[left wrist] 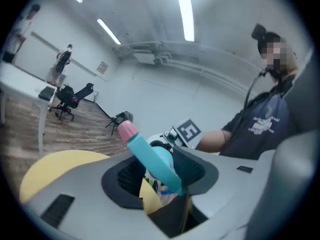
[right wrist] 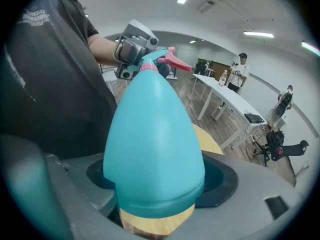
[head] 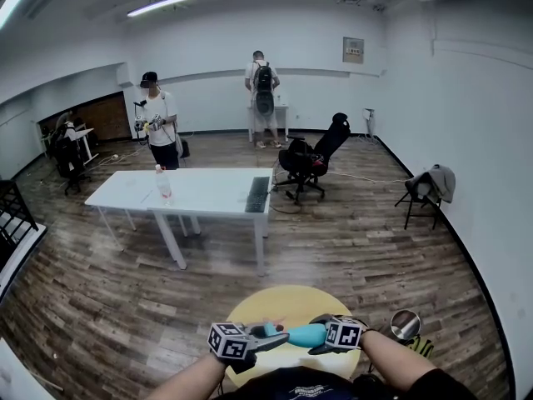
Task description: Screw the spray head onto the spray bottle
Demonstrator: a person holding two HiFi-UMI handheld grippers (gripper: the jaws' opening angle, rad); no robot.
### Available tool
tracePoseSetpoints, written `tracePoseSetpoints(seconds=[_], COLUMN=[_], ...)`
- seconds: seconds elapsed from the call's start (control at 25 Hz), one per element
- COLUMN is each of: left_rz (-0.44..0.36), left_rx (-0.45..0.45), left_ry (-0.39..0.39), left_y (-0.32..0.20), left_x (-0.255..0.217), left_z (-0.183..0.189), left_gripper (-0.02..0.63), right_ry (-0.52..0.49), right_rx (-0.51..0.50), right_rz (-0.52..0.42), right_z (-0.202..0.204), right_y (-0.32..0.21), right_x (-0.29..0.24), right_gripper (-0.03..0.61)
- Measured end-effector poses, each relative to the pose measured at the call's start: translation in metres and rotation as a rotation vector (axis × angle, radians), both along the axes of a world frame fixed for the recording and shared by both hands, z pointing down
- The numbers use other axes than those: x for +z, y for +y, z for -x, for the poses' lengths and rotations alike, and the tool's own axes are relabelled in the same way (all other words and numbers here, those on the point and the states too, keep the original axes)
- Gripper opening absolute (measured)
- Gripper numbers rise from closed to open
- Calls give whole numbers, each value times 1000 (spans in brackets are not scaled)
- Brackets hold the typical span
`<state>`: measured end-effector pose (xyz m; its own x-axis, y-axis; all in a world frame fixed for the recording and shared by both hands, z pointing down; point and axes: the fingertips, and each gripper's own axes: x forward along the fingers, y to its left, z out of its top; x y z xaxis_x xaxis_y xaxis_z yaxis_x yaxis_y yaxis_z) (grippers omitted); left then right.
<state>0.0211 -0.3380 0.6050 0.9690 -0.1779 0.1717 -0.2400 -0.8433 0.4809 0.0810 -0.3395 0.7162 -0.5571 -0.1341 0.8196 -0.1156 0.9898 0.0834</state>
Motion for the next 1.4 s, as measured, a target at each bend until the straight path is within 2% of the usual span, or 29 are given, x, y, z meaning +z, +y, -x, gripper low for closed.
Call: tracePoseSetpoints(seconds=[0.04,0.08,0.16,0.24,0.32,0.44,0.56,0.6,0.68,0.76,0.88,0.96,1.04,1.16,1.2,1.28,1.4], left_rz=[46,91,187,252,279,255,149,90,-45,-128,-209,-208,-131,-3,36,104,175], left_rx=[-61,-130,-270,-373,-408,-321,-155,-104,-28,31,94,101,70,-24,-74,-191,-346], left_ry=[77,157,303,369,364,279,135,78,-39,-116,-186,-200,-145,23,90,199,275], left_y=[-6,-13,-26,-33,-35,-31,-25,-21,-10,1,8,8,8,4,1,-8,-20], left_x=[-4,-7,-6,3,11,9,5,3,-2,-4,0,3,0,-8,-11,-11,-2], left_z=[11,26,64,103,121,97,38,18,-9,-19,-21,-22,-21,2,17,55,113], left_gripper=[212,270,296,308,310,308,310,291,176,190,193,196,203,227,284,291,291], right_ry=[-22,-39,-58,-58,-50,-36,-23,-12,23,38,67,70,40,-9,-17,-26,-24], right_rx=[11,28,74,109,122,102,44,23,-7,-19,-22,-20,-17,-21,-14,20,70], right_rz=[15,32,63,78,74,46,13,2,-29,-47,-72,-63,-28,2,10,29,42], right_z=[3,3,-5,-16,-23,-17,7,12,12,5,1,0,1,9,9,1,-14], right_y=[-1,-2,-3,-5,-7,-8,-8,-8,-8,-4,-1,1,5,7,8,8,4], right_x=[-3,-4,1,7,9,5,0,1,5,4,4,6,2,-5,-5,-2,6], right_gripper=[422,422,422,422,422,422,422,422,422,423,425,425,425,423,423,423,423])
